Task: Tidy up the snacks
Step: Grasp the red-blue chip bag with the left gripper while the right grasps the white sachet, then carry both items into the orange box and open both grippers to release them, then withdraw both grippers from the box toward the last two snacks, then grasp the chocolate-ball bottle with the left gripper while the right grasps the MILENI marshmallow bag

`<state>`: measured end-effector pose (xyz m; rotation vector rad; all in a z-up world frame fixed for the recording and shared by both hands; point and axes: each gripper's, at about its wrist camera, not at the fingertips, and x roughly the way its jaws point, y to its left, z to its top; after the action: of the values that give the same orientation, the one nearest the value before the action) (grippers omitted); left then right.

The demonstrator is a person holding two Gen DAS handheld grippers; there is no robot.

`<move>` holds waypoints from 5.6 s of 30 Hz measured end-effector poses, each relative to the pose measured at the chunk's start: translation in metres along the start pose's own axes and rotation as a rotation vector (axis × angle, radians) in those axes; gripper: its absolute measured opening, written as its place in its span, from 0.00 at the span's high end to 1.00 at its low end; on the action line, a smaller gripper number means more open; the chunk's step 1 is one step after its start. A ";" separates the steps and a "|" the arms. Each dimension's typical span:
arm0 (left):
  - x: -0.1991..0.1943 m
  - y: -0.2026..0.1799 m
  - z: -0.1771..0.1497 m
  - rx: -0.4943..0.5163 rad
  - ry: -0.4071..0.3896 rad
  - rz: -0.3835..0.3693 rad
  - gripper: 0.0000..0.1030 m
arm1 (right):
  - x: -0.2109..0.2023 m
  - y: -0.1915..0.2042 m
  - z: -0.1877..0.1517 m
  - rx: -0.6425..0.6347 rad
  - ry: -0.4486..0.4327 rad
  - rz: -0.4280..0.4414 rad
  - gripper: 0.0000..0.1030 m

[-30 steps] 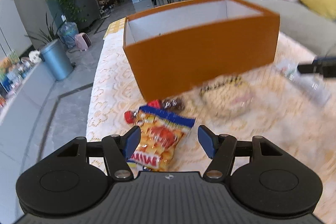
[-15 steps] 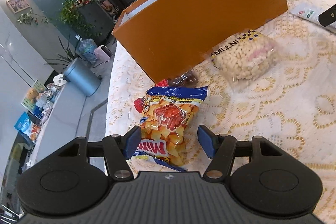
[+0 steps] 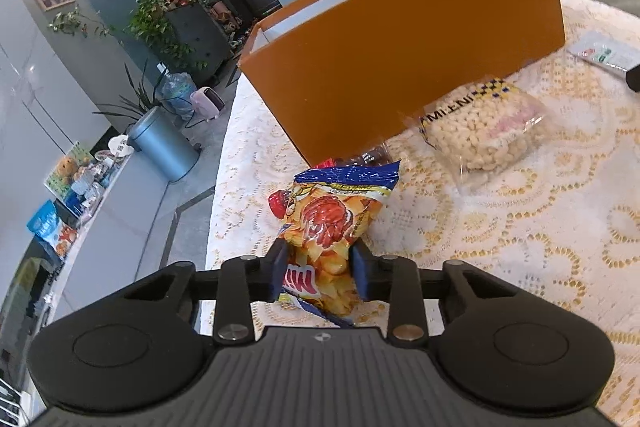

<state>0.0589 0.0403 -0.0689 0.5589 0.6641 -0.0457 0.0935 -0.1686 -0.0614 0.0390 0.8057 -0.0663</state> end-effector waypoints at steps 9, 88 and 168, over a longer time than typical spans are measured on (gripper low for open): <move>-0.011 0.018 0.003 -0.137 0.001 -0.100 0.67 | 0.000 -0.001 0.001 -0.005 0.004 0.001 0.52; 0.090 0.042 0.205 -0.413 0.145 -0.491 0.73 | 0.066 0.072 0.203 -0.240 0.093 0.116 0.55; 0.088 0.062 0.043 -0.075 0.081 -0.465 0.37 | 0.008 0.075 0.037 0.028 -0.031 0.328 0.46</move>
<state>0.1664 0.0828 -0.0641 0.3268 0.8613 -0.4336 0.1309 -0.0964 -0.0405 0.1952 0.7589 0.2318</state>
